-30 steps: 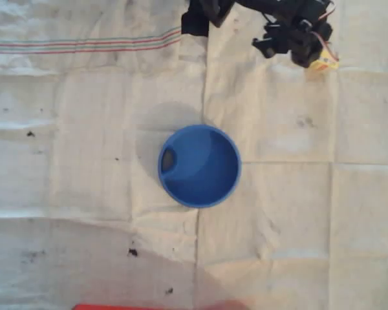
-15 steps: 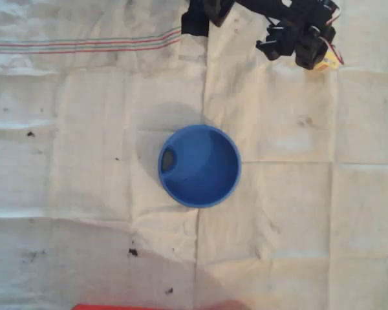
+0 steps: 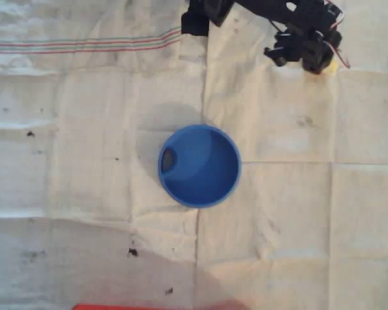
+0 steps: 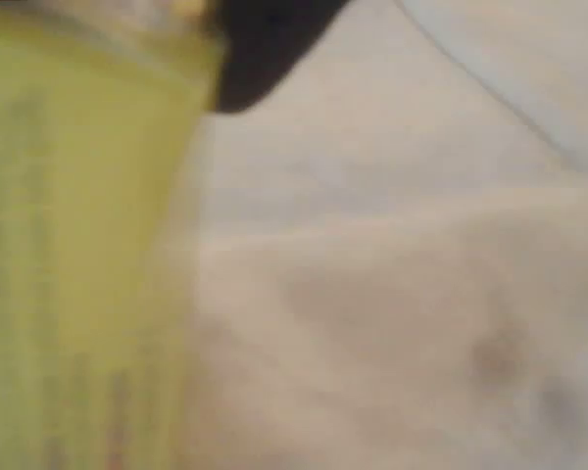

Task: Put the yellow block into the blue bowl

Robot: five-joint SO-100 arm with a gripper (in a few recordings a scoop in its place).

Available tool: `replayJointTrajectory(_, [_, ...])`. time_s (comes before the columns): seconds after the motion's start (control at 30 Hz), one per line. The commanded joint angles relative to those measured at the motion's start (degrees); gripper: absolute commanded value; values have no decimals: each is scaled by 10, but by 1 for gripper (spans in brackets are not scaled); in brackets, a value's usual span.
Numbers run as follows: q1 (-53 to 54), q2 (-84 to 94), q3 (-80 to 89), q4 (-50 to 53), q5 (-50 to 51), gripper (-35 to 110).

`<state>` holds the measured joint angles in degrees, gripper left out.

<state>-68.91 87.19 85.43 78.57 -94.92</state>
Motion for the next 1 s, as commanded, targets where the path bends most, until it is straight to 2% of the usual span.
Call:
replayJointTrajectory(0.0, [-4,11,-9,-10,23,0])
replayJointTrajectory(0.43, [12,148,-83,-5,207,0])
replayJointTrajectory(0.97, [287,156,-138,-7,225,0])
